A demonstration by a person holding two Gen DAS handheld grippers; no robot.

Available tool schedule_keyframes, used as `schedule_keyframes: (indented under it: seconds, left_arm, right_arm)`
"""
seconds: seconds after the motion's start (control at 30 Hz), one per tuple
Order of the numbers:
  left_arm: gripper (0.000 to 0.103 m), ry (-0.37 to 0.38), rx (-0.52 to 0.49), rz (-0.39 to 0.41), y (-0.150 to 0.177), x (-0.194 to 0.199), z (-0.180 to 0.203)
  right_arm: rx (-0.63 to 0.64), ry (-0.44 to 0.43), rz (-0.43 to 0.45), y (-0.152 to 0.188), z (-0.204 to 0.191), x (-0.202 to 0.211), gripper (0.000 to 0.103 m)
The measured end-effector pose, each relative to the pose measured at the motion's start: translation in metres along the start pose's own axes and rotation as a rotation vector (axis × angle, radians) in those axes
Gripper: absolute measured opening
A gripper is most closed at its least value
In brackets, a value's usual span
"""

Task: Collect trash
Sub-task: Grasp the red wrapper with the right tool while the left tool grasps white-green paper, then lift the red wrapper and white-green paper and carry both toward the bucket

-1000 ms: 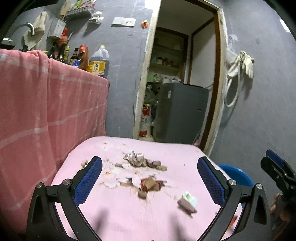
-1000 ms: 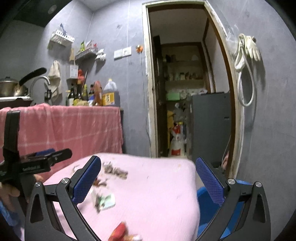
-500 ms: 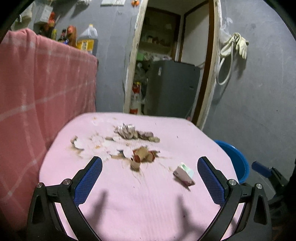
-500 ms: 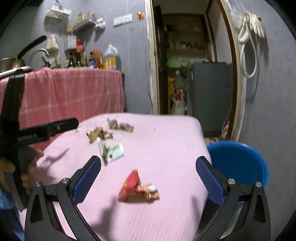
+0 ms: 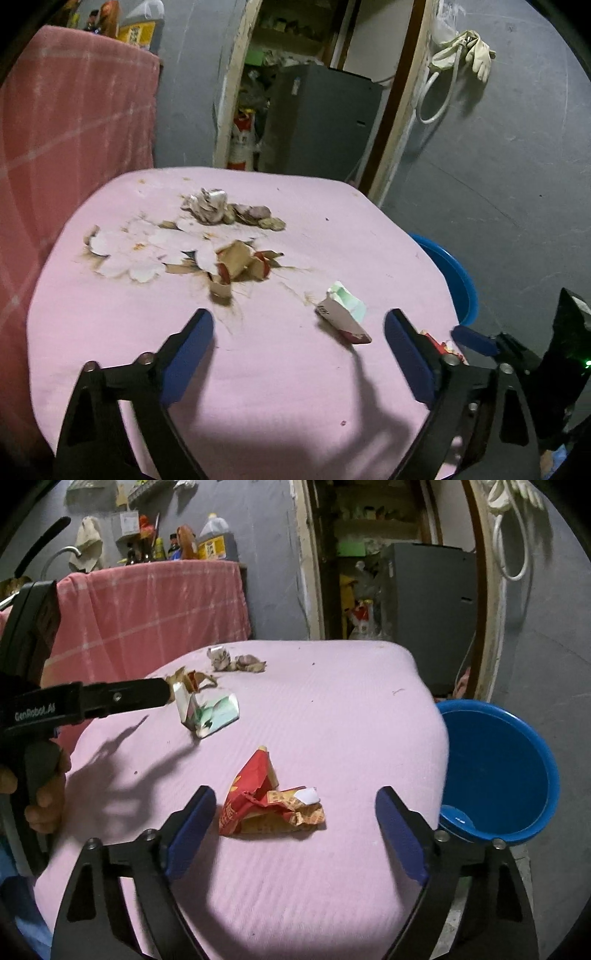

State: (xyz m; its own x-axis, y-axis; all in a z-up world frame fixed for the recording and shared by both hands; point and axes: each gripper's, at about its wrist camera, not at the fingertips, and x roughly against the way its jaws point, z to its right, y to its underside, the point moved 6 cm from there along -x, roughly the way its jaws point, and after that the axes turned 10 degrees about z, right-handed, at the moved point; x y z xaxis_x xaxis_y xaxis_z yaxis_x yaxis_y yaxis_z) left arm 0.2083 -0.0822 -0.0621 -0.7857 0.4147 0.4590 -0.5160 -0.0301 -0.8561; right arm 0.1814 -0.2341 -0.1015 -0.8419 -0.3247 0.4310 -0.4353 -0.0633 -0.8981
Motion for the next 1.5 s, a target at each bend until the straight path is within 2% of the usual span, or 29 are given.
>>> schedule_keyframes:
  seconds: [0.07, 0.13, 0.17, 0.27, 0.4, 0.53, 0.63, 0.87, 1.0, 1.33, 1.5]
  left_arm:
    - [0.072, 0.019, 0.016, -0.027, 0.001, -0.005, 0.002]
    - [0.061, 0.036, 0.034, -0.052, 0.003, -0.011, 0.003]
    - [0.059, 0.039, 0.040, -0.061, 0.004, -0.013, 0.003]
    - [0.054, 0.041, 0.046, -0.065, 0.003, -0.014, 0.004]
    - [0.040, 0.032, 0.046, -0.075, 0.003, -0.016, 0.004]
    - [0.027, 0.029, 0.052, -0.085, 0.003, -0.017, 0.003]
    - [0.017, 0.035, 0.061, -0.093, 0.004, -0.017, 0.002]
    - [0.009, 0.053, 0.052, -0.080, 0.003, -0.016, 0.011]
    - [0.005, 0.051, 0.021, -0.045, -0.002, -0.013, 0.017]
    - [0.004, 0.033, -0.038, 0.075, -0.017, -0.007, 0.031]
    - [0.004, 0.028, -0.046, 0.177, -0.036, 0.001, 0.038]
  right_arm:
    - [0.011, 0.000, -0.007, 0.001, 0.001, -0.003, 0.075]
    - [0.020, 0.004, -0.011, 0.001, 0.003, -0.006, 0.070]
    - [0.022, 0.005, -0.009, 0.001, 0.004, -0.007, 0.066]
    - [0.019, 0.000, 0.000, -0.002, 0.009, -0.010, 0.062]
    - [0.038, -0.012, 0.022, -0.009, 0.011, -0.013, 0.059]
    - [0.055, -0.011, 0.031, -0.012, 0.011, -0.017, 0.048]
    - [0.043, -0.018, 0.041, -0.011, 0.011, -0.016, 0.046]
    - [0.034, -0.031, 0.068, -0.009, 0.010, -0.011, 0.044]
    - [0.020, -0.034, 0.093, -0.013, 0.011, -0.008, 0.043]
    - [0.001, -0.017, 0.225, -0.042, 0.017, 0.012, 0.043]
    - [0.010, -0.003, 0.318, -0.070, 0.020, 0.024, 0.043]
